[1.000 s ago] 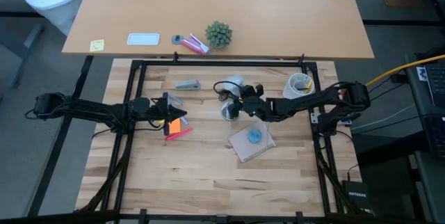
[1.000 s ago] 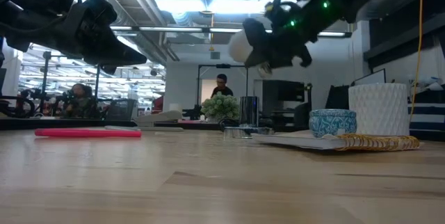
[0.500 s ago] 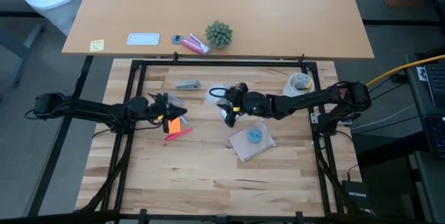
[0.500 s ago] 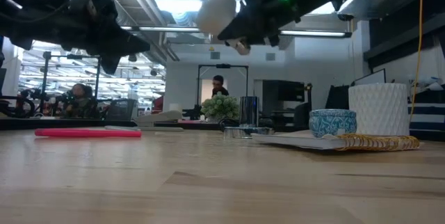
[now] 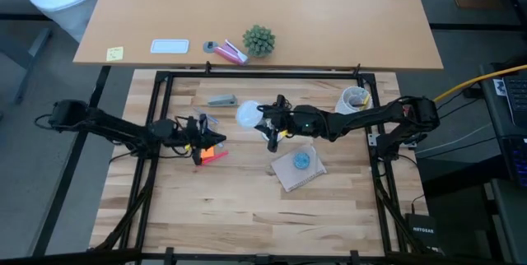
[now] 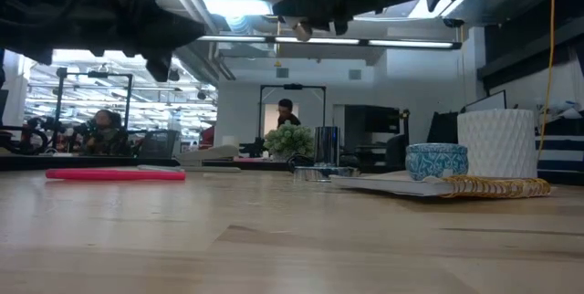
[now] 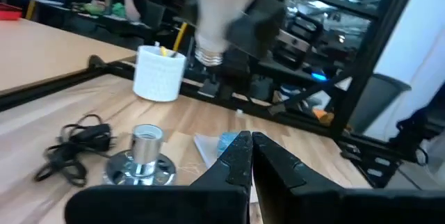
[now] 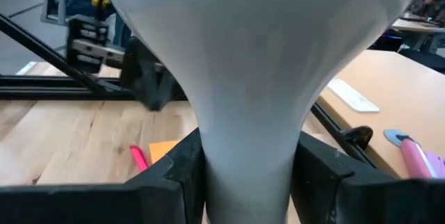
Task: Screw lightbulb
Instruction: Insert the lightbulb into the lamp
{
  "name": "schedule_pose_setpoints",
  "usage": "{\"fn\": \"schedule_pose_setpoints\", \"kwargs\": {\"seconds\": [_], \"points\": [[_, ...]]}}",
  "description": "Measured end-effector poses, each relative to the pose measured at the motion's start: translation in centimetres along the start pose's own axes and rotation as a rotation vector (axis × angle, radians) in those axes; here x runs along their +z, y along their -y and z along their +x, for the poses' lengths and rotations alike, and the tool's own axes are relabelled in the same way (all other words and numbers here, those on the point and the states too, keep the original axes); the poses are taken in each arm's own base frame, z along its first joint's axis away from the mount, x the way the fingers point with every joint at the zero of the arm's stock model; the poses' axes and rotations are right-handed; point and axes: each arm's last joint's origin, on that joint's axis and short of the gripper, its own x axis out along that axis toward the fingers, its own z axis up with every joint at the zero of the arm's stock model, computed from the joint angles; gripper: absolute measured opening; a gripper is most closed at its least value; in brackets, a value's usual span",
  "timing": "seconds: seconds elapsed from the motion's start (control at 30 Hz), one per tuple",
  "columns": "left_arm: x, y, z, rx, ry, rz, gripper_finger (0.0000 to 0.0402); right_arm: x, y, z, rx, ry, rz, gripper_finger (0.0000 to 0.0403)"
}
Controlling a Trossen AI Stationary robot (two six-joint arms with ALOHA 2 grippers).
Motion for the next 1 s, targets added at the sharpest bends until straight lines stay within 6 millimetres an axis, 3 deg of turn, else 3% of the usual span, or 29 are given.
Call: {"fn": "schedule_pose_setpoints", "kwargs": {"seconds": [0.2,0.47,0.77,1.0], "points": [[-1.1,0.4,3.5,0.002,-0.093,0.055,0.0004,0.5,0.1,-0.5,0.0,0.001,-0.012,0.0161],[-1.5,0.7,7.3,0.009,-0.129,0.108,0.0004,3.2,1.0,-4.0,0.0,-0.019,-0.018,0.0162],[-0.9,1.0,8.2,0.003,-0.11,0.136,0.0004,5.1,2.7,-6.8,-0.036,-0.009,-0.004,0.0159],[-1.0,0.9,8.2,0.003,-0.121,0.191,0.0004,3.7,6.1,-6.9,-0.134,-0.134,0.09,0.016]]}}
